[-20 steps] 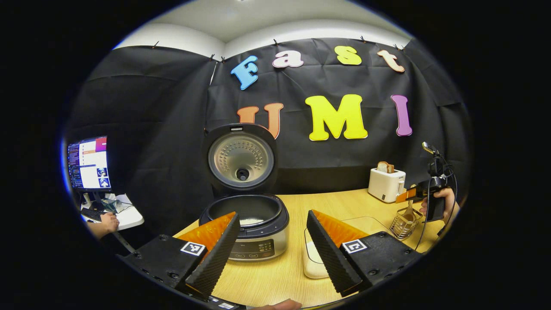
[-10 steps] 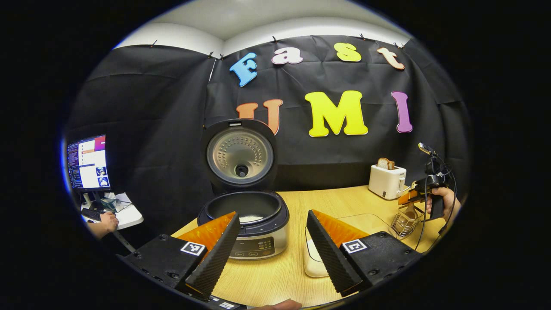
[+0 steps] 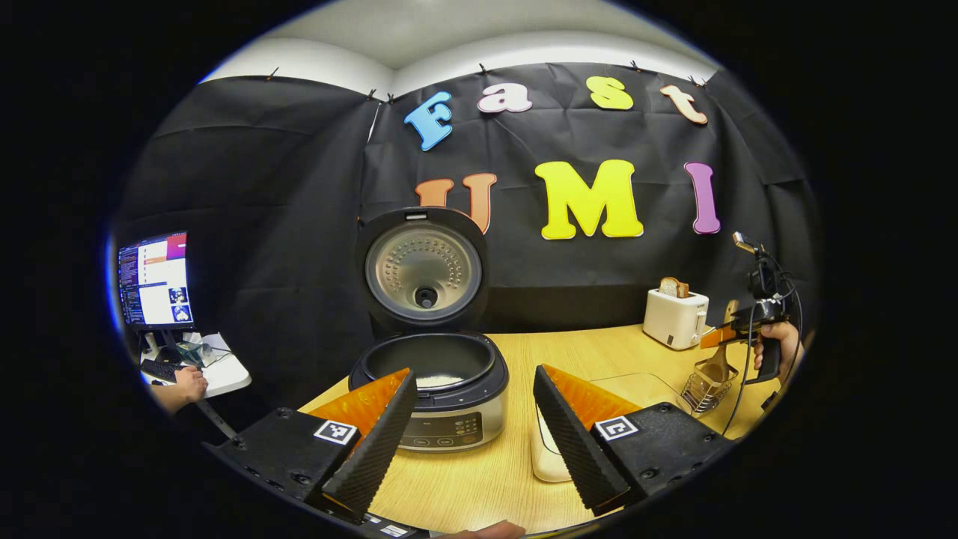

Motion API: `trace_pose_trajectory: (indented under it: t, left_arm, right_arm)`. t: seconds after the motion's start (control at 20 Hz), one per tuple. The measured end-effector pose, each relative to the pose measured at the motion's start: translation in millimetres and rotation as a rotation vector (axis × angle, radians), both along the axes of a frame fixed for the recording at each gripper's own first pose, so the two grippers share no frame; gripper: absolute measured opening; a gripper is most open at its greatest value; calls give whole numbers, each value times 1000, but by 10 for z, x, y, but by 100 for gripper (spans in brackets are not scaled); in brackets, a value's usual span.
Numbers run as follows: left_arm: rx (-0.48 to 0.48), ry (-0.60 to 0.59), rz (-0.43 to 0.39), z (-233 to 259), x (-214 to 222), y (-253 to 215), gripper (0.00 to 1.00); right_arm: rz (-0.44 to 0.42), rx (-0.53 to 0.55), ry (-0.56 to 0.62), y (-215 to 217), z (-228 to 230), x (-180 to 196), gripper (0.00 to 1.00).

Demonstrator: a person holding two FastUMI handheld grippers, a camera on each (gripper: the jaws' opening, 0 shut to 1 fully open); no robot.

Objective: Close the left gripper, press the button to open the rice cooker; take a wooden spoon from the chopstick holder with the right hand, scoop a spoonful of rice and pour it into the rice cooker, then put the wooden spoon back into the chopstick holder.

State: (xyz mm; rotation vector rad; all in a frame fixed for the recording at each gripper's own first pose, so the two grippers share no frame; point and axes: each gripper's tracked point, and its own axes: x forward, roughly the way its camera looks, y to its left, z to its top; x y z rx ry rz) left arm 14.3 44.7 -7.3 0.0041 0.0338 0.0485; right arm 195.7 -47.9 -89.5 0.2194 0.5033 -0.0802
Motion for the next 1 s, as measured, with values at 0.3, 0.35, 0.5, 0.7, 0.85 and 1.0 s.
trace_pose_trajectory:
  t: [0.3,0.35,0.5,0.7,0.85,1.0]
  left_arm:
    - [-13,4,-16,9,-18,-34,100]
    - [-14,2,-19,22,-33,-38,99]
    - [-14,-6,-19,46,-64,1,99]
    - [-7,-2,-13,43,-68,24,99]
    - [-1,0,-13,38,-74,20,99]
    - [2,-7,-11,59,-84,48,99]
  right_arm:
    - [28,-94,-97,233,572,-259,10]
    - [41,-105,-114,302,681,-308,12]
    - [72,-153,-161,535,936,-429,10]
    - [147,-186,-196,992,1118,-534,10]
    - [194,-205,-208,1349,1177,-566,10]
    - [229,-202,-208,1668,1152,-571,10]
